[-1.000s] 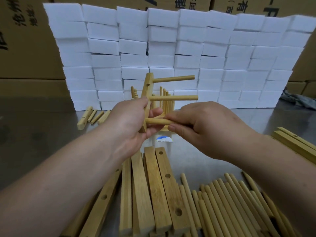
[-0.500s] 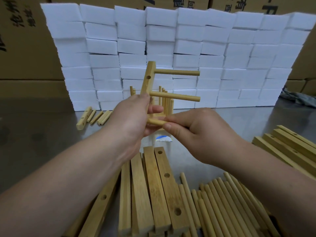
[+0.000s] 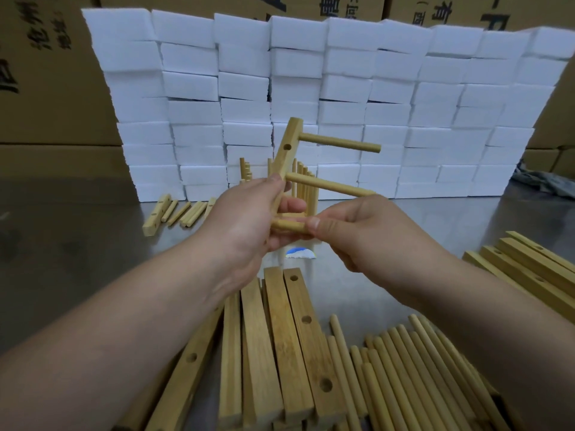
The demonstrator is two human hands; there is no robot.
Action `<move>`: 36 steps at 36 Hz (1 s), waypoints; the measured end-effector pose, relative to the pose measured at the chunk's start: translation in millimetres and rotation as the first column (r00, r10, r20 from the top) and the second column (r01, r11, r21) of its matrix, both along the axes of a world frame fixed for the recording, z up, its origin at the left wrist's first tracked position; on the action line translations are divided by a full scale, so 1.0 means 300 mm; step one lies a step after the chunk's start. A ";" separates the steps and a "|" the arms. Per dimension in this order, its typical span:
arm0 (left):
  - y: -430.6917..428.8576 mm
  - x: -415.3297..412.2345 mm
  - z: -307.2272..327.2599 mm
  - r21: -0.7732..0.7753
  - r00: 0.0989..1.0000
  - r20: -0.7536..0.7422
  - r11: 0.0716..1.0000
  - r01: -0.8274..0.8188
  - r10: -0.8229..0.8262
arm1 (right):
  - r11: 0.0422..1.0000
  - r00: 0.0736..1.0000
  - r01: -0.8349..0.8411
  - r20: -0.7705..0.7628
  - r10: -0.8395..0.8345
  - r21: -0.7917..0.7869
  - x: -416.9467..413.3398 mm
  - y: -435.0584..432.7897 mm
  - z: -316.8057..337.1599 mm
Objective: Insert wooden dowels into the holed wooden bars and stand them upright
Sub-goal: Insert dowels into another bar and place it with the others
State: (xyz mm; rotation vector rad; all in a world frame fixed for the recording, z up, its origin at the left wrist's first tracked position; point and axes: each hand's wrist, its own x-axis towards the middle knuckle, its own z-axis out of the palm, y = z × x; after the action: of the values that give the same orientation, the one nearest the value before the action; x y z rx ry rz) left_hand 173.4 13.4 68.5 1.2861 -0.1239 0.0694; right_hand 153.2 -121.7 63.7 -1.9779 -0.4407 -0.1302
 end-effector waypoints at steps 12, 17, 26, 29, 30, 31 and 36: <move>0.027 0.028 0.008 -0.085 0.999 -0.034 0.996 -0.023 0.020 | 0.996 1.000 0.013 0.008 -0.013 0.084 -0.003 0.005 0.022; 0.030 0.032 0.021 -0.121 0.997 -0.075 0.992 -0.034 0.025 | 0.993 0.998 0.038 0.054 -0.045 0.115 -0.001 -0.008 0.038; 0.038 0.032 0.018 -0.101 0.994 -0.106 0.995 -0.013 0.002 | 0.943 0.993 -0.111 -0.009 0.120 0.315 -0.009 -0.004 0.048; 0.028 0.033 0.003 -0.079 0.993 -0.116 0.996 -0.035 0.026 | 0.931 0.996 -0.089 0.034 0.082 0.353 -0.010 0.003 0.035; 0.025 0.032 0.000 -0.071 0.993 -0.117 0.997 -0.041 0.033 | 0.924 0.995 -0.096 0.050 0.083 0.371 -0.011 0.008 0.031; 0.022 0.030 -0.003 -0.063 0.992 -0.120 0.997 -0.044 0.037 | 0.912 0.993 -0.113 0.067 0.094 0.394 -0.015 0.012 0.028; 0.008 0.016 -0.005 -0.064 0.990 -0.137 0.998 0.008 -0.016 | 0.912 0.970 -0.171 0.224 0.091 0.372 -0.038 0.031 0.022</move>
State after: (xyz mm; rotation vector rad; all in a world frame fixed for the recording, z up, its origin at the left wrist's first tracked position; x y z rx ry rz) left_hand 178.1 15.8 67.0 1.2233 -0.0114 -0.0255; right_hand 141.8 -112.5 70.3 -1.5427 -0.6280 -0.3123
